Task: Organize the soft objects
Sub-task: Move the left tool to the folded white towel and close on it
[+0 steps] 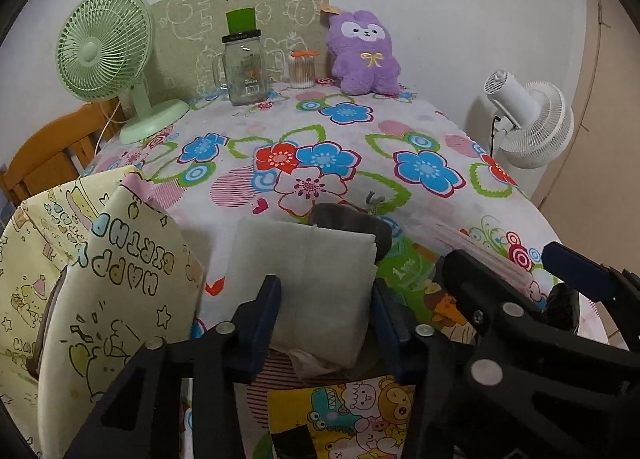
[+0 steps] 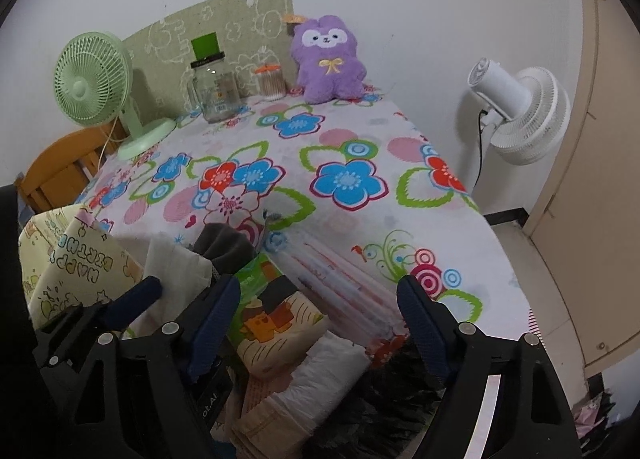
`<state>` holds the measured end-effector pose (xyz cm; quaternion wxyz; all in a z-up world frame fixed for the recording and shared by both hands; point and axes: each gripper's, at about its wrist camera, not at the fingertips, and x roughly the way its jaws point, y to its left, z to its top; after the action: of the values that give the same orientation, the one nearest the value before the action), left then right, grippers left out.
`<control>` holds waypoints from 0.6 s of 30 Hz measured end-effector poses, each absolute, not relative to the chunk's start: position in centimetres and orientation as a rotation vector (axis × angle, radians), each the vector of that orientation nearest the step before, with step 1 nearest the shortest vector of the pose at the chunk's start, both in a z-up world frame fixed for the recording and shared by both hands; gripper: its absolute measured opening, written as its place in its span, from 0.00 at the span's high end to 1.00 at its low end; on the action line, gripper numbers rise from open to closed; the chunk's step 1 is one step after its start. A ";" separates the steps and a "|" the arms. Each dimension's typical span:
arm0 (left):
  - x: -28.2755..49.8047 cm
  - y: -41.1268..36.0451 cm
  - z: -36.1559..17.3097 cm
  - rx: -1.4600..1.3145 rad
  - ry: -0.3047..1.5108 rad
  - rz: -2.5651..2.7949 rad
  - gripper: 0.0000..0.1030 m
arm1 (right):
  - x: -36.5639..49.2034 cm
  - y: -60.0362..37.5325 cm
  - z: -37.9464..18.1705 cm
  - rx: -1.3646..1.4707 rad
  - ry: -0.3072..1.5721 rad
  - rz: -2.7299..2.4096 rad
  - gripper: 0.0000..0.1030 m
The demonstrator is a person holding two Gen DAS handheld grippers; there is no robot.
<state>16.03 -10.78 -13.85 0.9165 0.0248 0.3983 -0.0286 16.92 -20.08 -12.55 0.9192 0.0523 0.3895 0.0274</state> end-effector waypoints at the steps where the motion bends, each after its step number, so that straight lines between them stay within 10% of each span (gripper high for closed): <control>1: 16.0 -10.8 -13.9 0.051 0.819 -0.067 0.61 | 17.0 -20.0 -12.7 0.108 0.805 0.057 0.19; 18: 15.5 -10.8 -15.1 0.073 0.863 -0.122 0.71 | 18.2 -19.3 -15.4 0.182 0.926 0.100 0.40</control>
<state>15.51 -10.78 -15.06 0.9059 0.0353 0.4178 -0.0590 18.23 -19.31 -15.39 0.8895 0.0876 0.4460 0.0479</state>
